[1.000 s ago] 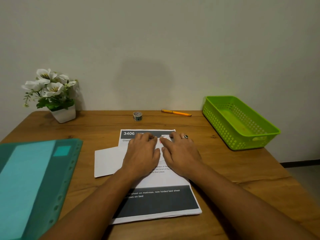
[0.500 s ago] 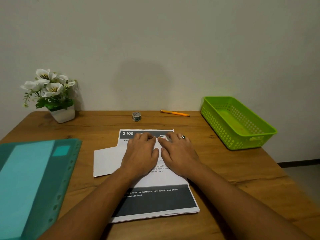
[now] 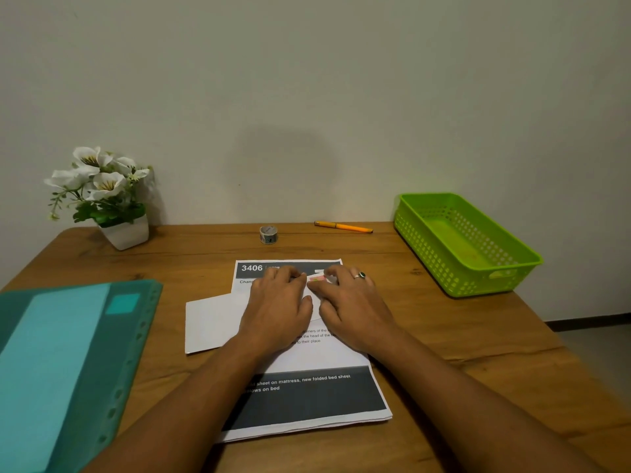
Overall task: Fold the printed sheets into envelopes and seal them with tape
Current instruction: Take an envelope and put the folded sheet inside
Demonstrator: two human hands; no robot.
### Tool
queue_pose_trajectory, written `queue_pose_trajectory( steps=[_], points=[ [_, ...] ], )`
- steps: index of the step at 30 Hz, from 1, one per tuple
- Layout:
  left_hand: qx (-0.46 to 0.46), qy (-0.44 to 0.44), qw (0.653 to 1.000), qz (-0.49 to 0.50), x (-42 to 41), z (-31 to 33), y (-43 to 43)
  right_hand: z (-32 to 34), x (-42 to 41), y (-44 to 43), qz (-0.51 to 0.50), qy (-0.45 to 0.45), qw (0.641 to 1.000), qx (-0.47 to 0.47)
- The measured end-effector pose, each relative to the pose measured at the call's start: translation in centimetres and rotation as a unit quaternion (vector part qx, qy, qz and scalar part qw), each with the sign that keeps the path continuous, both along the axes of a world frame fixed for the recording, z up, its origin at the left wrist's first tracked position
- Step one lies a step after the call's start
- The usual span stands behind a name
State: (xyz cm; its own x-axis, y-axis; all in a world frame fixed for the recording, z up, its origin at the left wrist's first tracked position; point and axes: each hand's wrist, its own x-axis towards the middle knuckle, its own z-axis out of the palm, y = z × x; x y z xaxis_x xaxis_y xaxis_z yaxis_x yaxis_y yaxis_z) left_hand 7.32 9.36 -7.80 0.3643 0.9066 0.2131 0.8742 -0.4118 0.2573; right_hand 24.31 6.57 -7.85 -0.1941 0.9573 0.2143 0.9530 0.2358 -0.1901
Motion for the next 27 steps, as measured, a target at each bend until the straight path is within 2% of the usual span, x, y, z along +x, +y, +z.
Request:
queue_pose_trajectory(
  steps=[14, 17, 20, 24, 27],
  points=[
    [0.014, 0.016, 1.0, 0.002, 0.1, -0.2, 0.1, -0.1, -0.3, 0.2, -0.068, -0.056, 0.996, 0.001],
    [0.012, 0.012, 1.0, 0.0, 0.2, -0.1, 0.0, -0.1, -0.3, 0.0, -0.068, -0.047, 0.997, 0.014],
    [0.009, 0.006, 1.0, 0.004, 0.2, 0.0, -0.2, -0.2, 0.0, -0.2, -0.064, -0.001, 0.998, 0.028],
    [-0.023, 0.001, 1.0, -0.014, -0.3, 1.0, -0.1, -0.4, 0.1, -0.1, -0.06, 0.026, 0.997, 0.047],
    [-0.096, -0.031, 0.993, -0.058, -2.0, 2.3, 0.6, -0.5, 0.3, 0.0, -0.063, 0.029, 0.996, 0.055]
  ],
)
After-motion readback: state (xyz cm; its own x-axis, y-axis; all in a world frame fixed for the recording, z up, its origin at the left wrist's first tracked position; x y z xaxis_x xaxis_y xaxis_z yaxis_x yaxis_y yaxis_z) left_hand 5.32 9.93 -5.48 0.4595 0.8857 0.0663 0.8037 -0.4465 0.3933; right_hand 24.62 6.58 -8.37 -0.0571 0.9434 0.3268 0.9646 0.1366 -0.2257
